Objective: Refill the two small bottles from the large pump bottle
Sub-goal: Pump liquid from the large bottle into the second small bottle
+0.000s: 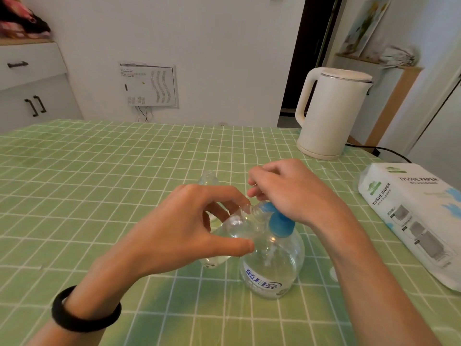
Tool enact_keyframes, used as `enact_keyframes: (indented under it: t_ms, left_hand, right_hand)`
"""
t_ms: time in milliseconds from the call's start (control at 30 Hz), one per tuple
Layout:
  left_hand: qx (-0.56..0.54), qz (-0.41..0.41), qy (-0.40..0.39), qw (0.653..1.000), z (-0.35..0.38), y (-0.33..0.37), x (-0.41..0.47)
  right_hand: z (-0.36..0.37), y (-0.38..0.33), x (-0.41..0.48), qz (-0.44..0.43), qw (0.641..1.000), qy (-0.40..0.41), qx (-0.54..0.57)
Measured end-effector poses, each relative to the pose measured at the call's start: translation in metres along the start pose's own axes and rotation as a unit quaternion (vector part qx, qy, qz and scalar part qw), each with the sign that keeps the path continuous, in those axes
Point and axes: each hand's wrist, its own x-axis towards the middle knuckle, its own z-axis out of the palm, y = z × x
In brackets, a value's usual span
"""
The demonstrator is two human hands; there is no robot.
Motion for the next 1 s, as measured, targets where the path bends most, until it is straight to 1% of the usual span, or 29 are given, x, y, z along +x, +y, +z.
enact_keyframes:
  t_ms: [100,267,400,567,767,900,1000]
  left_hand:
    - [-0.004,0.002,-0.001,1.000,-0.0004,-0.0019,0.0000]
    - [0.012,-0.004,-0.012,1.000,-0.0002,-0.0033,0.0010]
    - [0.000,-0.006,-0.017,1.000,0.0007,-0.0025,0.0010]
    - [-0.012,0.001,-0.015,1.000,-0.0008,-0.0032,0.0009]
    - [-0.016,0.005,-0.018,1.000,-0.0015,-0.0041,0.0011]
    - [-0.002,0.001,-0.017,1.000,-0.0014,-0.0048,0.0012]
    - [-0.008,-0.002,-0.014,1.000,-0.0001,-0.0033,0.0005]
  right_hand:
    - [0.0016,0.0012,0.0019,0.006,1.000,-0.006,0.000]
    - [0.0050,0.0005,0.0034,0.025,0.998,-0.053,-0.007]
    - [0.0043,0.0013,0.0014,0.017,0.999,-0.038,-0.005]
    - [0.0028,0.0001,0.0026,-0.005,1.000,0.003,-0.020]
    - [0.0023,0.0010,0.0035,0.002,1.000,-0.016,-0.005]
    - [0.0046,0.0036,0.0045,0.026,0.998,-0.053,0.005]
    - [0.0042,0.0030,0.0031,0.017,0.999,-0.040,0.006]
